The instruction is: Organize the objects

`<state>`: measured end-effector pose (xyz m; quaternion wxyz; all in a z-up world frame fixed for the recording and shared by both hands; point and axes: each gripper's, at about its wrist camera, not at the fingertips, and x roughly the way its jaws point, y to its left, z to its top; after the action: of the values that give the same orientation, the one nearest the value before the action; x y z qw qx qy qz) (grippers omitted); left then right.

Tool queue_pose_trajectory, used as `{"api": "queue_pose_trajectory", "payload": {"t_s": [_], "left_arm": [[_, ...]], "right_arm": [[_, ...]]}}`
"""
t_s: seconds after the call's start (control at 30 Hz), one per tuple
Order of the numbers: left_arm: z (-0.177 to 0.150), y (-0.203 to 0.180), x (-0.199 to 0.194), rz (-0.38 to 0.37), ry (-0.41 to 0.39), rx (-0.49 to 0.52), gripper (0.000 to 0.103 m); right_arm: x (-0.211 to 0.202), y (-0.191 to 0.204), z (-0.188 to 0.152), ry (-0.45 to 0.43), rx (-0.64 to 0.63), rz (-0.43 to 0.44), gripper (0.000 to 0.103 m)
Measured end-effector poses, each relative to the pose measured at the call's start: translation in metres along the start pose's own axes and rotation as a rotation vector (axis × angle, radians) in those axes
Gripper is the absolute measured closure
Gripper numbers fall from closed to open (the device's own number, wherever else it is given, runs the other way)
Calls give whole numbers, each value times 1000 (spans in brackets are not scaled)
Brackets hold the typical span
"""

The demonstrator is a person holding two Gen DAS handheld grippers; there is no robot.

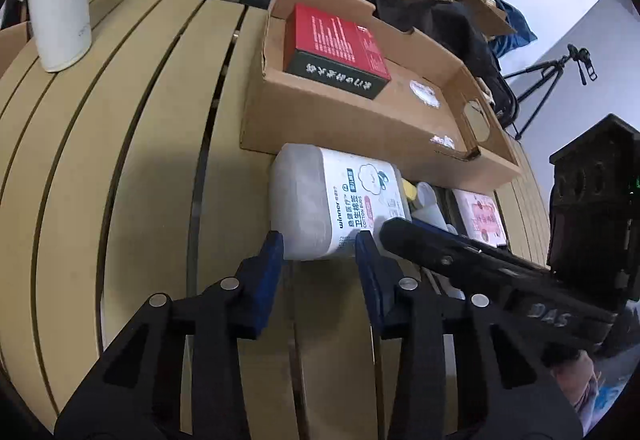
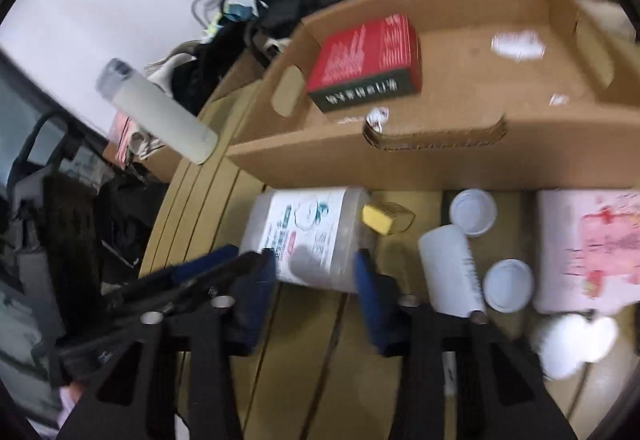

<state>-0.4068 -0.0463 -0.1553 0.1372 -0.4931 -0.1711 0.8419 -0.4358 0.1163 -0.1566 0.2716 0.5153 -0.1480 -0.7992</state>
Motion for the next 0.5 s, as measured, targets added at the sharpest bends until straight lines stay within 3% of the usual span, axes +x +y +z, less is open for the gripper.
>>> {"api": "queue_pose_trajectory", "payload": {"t_s": [0.1, 0.23, 0.4, 0.5], "left_arm": [[-4, -4, -3, 17, -38, 18, 72], [-20, -24, -41, -21, -65, 47, 73], [-83, -60, -88, -54, -78, 109, 73], [-121, -72, -85, -86, -24, 122, 73]], "right_arm": [[3, -1, -2, -8, 9, 3, 69], [-24, 7, -6, -20, -15, 1, 74], [-82, 31, -67, -41, -126, -49, 75], [-106, 32, -120, -23, -148, -100, 75]]}}
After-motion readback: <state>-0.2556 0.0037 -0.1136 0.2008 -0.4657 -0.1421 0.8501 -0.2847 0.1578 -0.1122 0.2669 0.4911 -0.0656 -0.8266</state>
